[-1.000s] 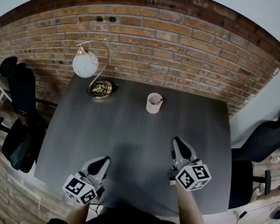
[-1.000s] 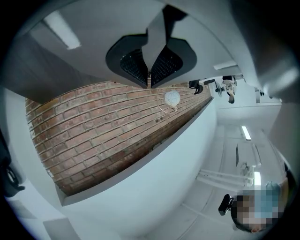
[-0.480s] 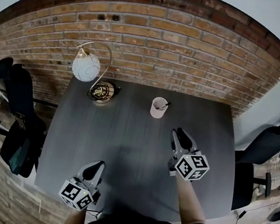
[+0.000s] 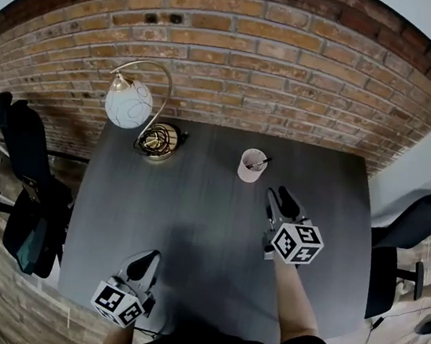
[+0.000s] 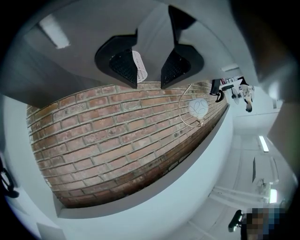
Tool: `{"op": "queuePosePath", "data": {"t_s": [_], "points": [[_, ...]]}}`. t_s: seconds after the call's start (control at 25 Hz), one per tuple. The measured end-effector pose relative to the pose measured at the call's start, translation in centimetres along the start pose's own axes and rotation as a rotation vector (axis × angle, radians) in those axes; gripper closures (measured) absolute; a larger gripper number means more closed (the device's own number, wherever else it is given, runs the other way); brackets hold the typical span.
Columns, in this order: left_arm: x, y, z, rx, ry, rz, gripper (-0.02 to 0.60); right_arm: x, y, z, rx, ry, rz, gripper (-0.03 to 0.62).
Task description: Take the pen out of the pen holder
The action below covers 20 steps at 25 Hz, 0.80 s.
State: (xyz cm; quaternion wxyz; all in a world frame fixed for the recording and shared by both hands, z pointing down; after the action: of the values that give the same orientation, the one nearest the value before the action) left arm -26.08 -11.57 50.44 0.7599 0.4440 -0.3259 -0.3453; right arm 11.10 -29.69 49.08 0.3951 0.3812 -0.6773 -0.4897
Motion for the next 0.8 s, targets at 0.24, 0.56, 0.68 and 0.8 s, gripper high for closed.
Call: {"op": "queuePosePath", "data": {"t_s": [0.24, 0.56, 0.68, 0.8], "points": [[0.7, 0.4, 1.4, -0.013, -0.007, 0.020, 0.545, 2.8, 0.8, -1.3, 0.013, 0.019, 0.018, 0.461], [1.0, 1.3, 3.3, -0.027, -0.033, 0.047, 0.545, 6.8, 1.9, -2.6, 0.021, 0.030, 0.054, 0.461], [1.2, 1.4, 3.7, -0.024, -0.037, 0.051, 0.545, 8.1, 2.6, -3.1, 0.033, 0.040, 0.073, 0.461], [1.5, 1.4, 4.0, -0.034, -0.042, 0.060, 0.545, 9.1, 3.2, -3.8, 0.044, 0.059, 0.087, 0.461]]}}
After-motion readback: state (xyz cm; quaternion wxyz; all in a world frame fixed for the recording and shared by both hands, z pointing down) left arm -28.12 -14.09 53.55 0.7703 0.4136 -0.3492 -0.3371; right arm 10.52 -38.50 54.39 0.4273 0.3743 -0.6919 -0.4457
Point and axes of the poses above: the fingertips, and each gripper's own axes: x forward along the fingers, z to its left, y out of its underside, the point moved 9 cm from there along -x, backward along the fingers, and after that the axes turned 4 degrees about -x, right-handed, at the moved point
